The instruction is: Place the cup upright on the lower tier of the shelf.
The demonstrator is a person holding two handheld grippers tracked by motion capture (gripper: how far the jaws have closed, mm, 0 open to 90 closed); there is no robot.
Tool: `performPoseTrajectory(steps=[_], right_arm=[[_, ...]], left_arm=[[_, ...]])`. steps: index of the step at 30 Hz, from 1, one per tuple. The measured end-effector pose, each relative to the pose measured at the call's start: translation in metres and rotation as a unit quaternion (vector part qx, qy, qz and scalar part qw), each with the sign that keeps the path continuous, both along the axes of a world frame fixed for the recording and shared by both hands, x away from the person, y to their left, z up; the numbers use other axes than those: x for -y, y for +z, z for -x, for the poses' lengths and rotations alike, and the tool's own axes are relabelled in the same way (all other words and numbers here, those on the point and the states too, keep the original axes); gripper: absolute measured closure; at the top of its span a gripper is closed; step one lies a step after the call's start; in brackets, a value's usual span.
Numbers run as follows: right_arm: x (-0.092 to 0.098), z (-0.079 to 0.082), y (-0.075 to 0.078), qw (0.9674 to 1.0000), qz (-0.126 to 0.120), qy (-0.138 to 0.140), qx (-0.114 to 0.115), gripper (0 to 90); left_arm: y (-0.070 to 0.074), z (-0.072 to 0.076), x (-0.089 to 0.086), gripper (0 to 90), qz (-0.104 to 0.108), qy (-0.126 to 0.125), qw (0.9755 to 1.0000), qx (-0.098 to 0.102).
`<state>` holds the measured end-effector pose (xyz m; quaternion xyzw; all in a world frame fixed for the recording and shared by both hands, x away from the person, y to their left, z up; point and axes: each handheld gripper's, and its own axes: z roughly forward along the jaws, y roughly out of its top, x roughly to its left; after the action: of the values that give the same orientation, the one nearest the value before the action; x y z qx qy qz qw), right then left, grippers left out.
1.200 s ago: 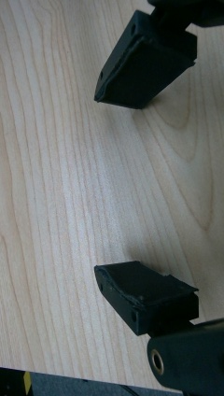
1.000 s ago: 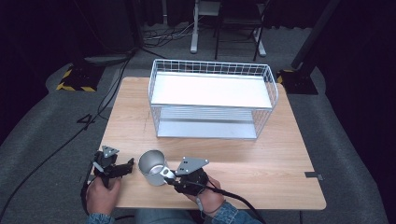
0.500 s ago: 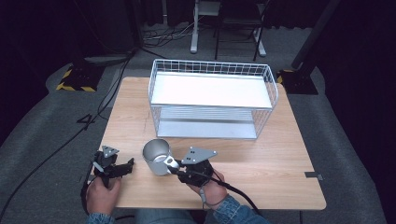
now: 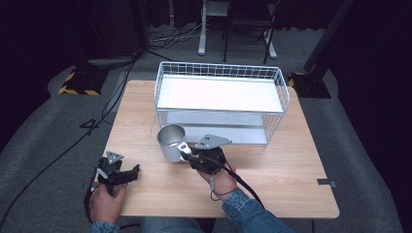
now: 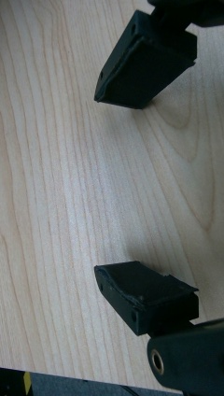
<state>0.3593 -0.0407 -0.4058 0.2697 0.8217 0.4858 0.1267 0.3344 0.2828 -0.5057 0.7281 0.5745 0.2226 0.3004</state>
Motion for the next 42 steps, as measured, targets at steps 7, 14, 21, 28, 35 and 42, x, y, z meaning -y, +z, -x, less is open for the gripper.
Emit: performPoseTrajectory(steps=[7, 14, 21, 28, 35, 42], right_arm=[[0.0, -0.018, 0.0, 0.9997, 0.0, -0.022, 0.006, 71.7], [-0.003, -0.037, 0.004, 0.9991, -0.005, -0.042, 0.011, 71.7], [-0.008, -0.055, 0.001, 0.9975, -0.018, -0.062, 0.028, 71.6], [-0.013, -0.071, -0.007, 0.9956, -0.012, -0.084, 0.038, 71.7], [-0.017, -0.082, -0.016, 0.9941, -0.007, -0.099, 0.044, 71.6], [-0.02, -0.089, -0.023, 0.9937, -0.008, -0.108, 0.03, 71.6]], left_arm=[[0.0, 0.0, 0.0, 15.4, 0.0, 0.0, 1.0, 0.0], [0.0, 0.0, 0.0, 15.5, 0.0, 0.0, 1.0, 0.0], [0.0, 0.0, 0.0, 15.5, 0.0, 0.0, 1.0, 0.0], [0.0, 0.0, 0.0, 15.4, 0.0, 0.0, 1.0, 0.0], [0.0, 0.0, 0.0, 15.5, 0.0, 0.0, 1.0, 0.0], [0.0, 0.0, 0.0, 15.4, 0.0, 0.0, 1.0, 0.0]])
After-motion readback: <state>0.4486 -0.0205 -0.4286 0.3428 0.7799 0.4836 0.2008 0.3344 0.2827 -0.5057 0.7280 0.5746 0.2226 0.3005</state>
